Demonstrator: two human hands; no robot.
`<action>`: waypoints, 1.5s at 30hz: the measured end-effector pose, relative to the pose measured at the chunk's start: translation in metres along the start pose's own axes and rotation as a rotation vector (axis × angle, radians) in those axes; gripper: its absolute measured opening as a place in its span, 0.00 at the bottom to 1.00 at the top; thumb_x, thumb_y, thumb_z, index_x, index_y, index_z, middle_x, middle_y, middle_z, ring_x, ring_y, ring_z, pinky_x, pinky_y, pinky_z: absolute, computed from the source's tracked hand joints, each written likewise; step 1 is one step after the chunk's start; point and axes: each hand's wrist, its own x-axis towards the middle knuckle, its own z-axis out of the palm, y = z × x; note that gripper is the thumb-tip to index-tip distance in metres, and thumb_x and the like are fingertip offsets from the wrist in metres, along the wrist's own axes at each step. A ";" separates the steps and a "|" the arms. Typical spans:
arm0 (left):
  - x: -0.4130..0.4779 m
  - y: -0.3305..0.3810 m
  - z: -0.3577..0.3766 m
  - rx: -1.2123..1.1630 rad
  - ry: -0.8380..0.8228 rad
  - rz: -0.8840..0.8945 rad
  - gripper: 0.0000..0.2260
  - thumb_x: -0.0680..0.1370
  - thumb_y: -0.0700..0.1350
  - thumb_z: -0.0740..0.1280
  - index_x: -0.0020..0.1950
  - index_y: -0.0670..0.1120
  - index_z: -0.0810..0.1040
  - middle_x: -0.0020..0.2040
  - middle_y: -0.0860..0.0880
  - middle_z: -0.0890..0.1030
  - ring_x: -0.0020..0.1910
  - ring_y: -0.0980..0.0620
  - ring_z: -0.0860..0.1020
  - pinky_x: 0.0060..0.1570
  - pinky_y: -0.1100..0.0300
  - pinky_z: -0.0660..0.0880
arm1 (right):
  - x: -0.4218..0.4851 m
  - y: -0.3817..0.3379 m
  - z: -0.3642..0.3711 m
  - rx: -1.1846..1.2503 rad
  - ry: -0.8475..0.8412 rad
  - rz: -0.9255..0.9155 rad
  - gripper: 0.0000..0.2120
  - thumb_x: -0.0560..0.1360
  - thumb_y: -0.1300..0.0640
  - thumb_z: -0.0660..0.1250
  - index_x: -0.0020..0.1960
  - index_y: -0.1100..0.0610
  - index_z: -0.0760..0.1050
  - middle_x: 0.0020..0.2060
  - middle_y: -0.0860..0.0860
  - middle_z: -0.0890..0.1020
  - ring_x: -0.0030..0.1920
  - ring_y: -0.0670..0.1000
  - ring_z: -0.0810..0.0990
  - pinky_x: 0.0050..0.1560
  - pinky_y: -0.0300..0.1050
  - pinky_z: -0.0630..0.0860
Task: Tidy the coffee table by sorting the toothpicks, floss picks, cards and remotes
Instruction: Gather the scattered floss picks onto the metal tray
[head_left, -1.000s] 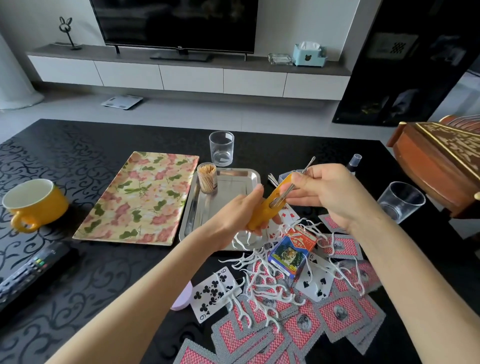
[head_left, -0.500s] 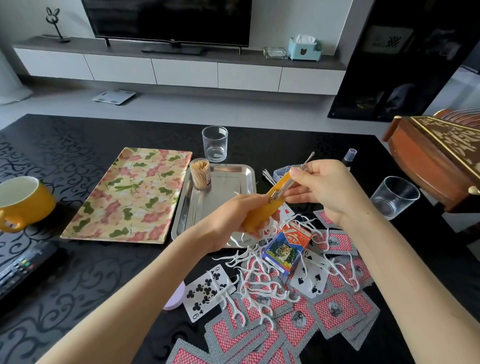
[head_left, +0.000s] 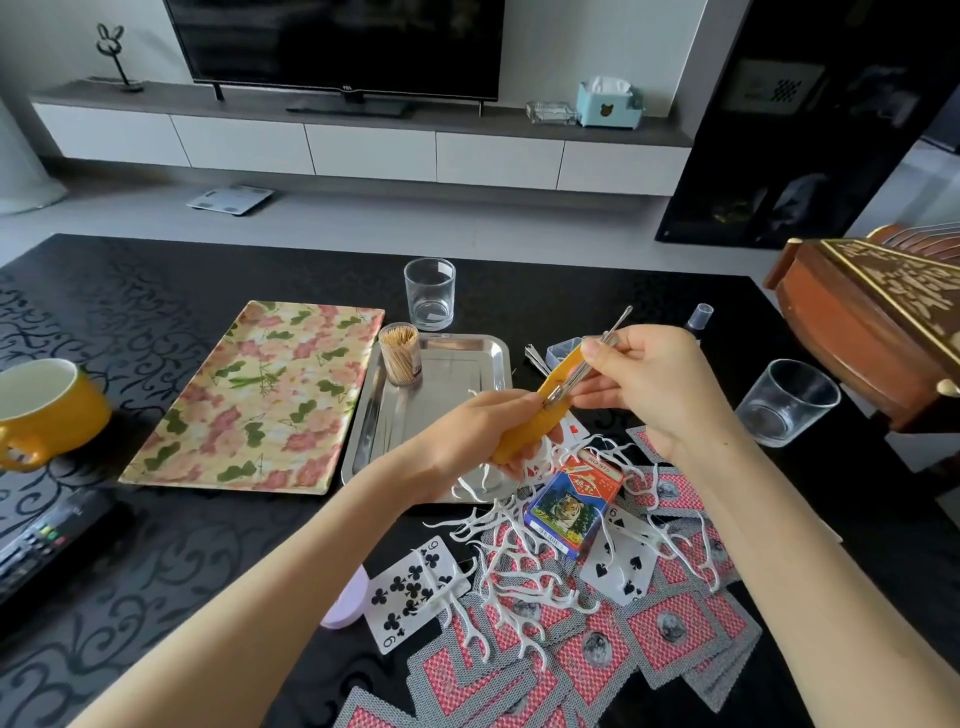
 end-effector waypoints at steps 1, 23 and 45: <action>0.000 -0.001 0.000 0.008 -0.005 0.002 0.16 0.83 0.48 0.52 0.50 0.43 0.77 0.39 0.47 0.75 0.35 0.55 0.73 0.40 0.64 0.73 | 0.001 0.000 0.000 0.007 0.011 0.007 0.07 0.77 0.58 0.65 0.44 0.61 0.78 0.38 0.57 0.84 0.37 0.54 0.85 0.46 0.55 0.82; 0.003 -0.011 0.009 -0.066 0.040 -0.048 0.16 0.83 0.48 0.54 0.58 0.38 0.74 0.39 0.46 0.74 0.33 0.55 0.72 0.34 0.65 0.72 | -0.008 0.011 0.013 -0.290 -0.019 -0.136 0.09 0.75 0.54 0.68 0.42 0.60 0.80 0.35 0.52 0.83 0.36 0.47 0.81 0.39 0.42 0.78; -0.006 -0.013 0.008 -0.139 0.053 0.018 0.15 0.82 0.46 0.55 0.54 0.36 0.74 0.35 0.49 0.76 0.32 0.54 0.74 0.33 0.64 0.74 | 0.005 -0.004 0.000 0.188 -0.166 0.131 0.14 0.79 0.53 0.63 0.43 0.60 0.81 0.27 0.52 0.74 0.26 0.46 0.68 0.24 0.37 0.64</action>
